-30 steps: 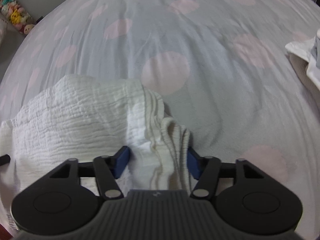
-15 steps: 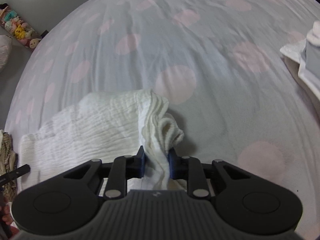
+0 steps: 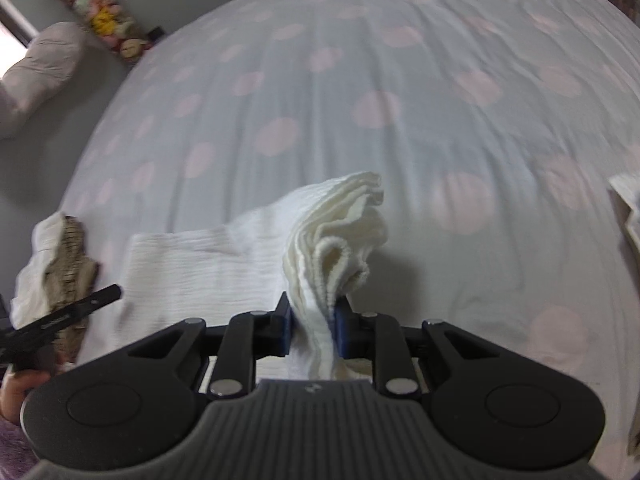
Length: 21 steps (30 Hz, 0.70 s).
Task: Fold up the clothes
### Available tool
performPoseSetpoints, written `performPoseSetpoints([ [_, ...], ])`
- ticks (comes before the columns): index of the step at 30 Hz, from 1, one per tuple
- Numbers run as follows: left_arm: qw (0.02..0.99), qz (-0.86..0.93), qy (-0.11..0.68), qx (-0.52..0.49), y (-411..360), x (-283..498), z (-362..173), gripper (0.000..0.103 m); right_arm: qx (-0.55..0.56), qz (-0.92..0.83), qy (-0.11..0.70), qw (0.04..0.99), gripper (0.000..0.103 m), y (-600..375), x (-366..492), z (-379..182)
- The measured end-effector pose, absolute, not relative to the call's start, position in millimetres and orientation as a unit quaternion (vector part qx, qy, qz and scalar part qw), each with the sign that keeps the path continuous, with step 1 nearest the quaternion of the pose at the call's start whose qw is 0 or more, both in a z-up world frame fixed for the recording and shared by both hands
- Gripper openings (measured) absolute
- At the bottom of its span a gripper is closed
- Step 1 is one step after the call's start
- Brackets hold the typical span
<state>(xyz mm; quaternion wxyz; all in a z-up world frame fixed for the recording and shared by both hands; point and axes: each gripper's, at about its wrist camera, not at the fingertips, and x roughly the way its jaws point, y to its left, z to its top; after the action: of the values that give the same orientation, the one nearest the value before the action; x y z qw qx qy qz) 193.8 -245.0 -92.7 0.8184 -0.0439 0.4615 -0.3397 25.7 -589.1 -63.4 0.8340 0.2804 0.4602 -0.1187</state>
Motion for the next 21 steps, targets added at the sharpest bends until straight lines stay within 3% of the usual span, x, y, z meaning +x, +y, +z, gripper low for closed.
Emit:
performPoseSetpoints([
  [8, 0.812, -0.361, 0.454, -0.067, -226.3, 189.7, -75.9, 0.048, 0.29, -0.065, 0.447, 0.844, 0.022, -541.6, 48.0, -41.1],
  [21, 0.802, -0.34, 0.477, -0.118, -195.7, 198.7, -94.3, 0.046, 0.279, -0.004, 0.465, 0.84, 0.022, -450.0, 110.4, -75.4],
])
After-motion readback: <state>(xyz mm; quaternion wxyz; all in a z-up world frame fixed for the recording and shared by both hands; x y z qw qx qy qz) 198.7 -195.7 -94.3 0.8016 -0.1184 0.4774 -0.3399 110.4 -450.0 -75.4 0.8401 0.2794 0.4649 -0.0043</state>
